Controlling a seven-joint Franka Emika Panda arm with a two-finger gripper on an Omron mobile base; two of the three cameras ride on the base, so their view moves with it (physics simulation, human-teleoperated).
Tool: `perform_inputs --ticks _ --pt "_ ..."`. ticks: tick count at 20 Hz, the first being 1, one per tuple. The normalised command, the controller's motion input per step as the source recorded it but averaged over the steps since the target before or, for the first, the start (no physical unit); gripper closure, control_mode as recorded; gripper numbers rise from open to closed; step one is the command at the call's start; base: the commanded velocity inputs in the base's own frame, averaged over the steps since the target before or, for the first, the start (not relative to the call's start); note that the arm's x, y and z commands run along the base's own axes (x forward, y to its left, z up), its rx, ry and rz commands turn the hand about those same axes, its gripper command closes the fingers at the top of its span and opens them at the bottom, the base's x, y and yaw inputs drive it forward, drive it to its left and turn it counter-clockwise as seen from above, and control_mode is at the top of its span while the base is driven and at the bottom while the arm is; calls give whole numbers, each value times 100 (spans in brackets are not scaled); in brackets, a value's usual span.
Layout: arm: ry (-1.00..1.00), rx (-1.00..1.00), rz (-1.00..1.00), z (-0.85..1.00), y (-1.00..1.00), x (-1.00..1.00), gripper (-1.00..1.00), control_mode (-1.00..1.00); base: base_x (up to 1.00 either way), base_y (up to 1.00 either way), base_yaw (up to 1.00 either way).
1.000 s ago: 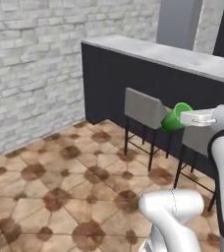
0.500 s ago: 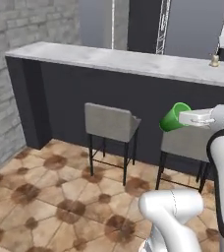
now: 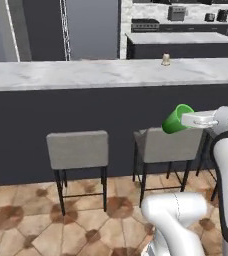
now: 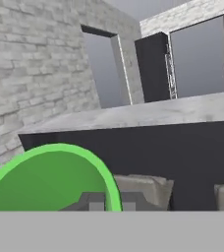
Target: Open the cabinet directly in front. Then move the beer and the cup to the dining counter with the candle on it.
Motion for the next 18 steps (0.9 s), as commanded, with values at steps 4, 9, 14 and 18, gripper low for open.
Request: perform_inputs --ticks 4,9,14,18 --pt "0 0 0 0 0 0 100 100 70 87 -72" --pt "0 0 0 0 0 0 100 100 57 75 -49" --pt "0 0 0 0 0 0 100 100 59 86 -18" --pt "0 0 0 0 0 0 100 100 52 82 -9"
